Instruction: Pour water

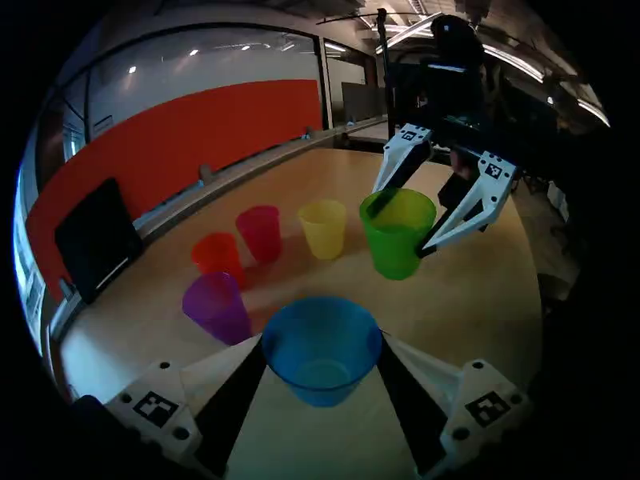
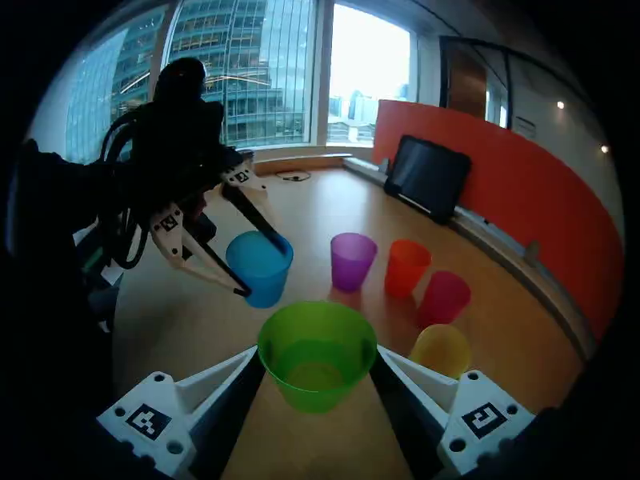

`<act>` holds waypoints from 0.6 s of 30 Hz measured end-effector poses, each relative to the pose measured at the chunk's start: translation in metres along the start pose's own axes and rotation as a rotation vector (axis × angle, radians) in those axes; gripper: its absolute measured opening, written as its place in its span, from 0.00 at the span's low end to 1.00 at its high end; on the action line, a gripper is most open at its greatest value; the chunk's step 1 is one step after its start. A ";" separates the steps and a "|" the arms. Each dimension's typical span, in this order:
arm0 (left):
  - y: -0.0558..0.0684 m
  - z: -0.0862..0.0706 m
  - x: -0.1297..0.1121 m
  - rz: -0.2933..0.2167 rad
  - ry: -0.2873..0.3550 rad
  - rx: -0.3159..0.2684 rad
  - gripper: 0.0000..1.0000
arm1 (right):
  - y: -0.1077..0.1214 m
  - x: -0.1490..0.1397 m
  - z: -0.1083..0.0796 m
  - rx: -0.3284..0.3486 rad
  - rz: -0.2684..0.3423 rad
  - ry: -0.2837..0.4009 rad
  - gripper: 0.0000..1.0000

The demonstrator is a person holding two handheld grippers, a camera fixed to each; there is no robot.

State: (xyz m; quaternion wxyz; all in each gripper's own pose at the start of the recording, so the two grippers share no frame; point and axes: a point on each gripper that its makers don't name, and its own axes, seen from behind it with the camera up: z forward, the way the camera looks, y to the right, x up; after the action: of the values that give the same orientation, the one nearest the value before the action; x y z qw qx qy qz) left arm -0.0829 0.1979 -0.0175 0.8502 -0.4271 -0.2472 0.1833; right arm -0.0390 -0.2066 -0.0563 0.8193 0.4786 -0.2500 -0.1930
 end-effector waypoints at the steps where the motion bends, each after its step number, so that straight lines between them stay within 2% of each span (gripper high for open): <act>1: 0.000 0.002 -0.002 0.002 -0.006 -0.004 0.89 | 0.000 -0.003 0.002 0.003 -0.002 -0.007 0.90; 8: 0.004 0.012 -0.015 0.027 -0.054 -0.035 0.89 | -0.001 -0.017 0.015 0.021 -0.013 -0.048 0.90; 18: 0.013 0.024 -0.025 0.036 -0.075 -0.070 0.89 | -0.002 -0.032 0.027 0.032 -0.023 -0.086 0.90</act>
State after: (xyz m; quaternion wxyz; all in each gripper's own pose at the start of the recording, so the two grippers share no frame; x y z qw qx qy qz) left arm -0.1182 0.2077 -0.0219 0.8215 -0.4538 -0.2775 0.2055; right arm -0.0808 -0.2083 -0.0539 0.7976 0.4858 -0.2827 -0.2187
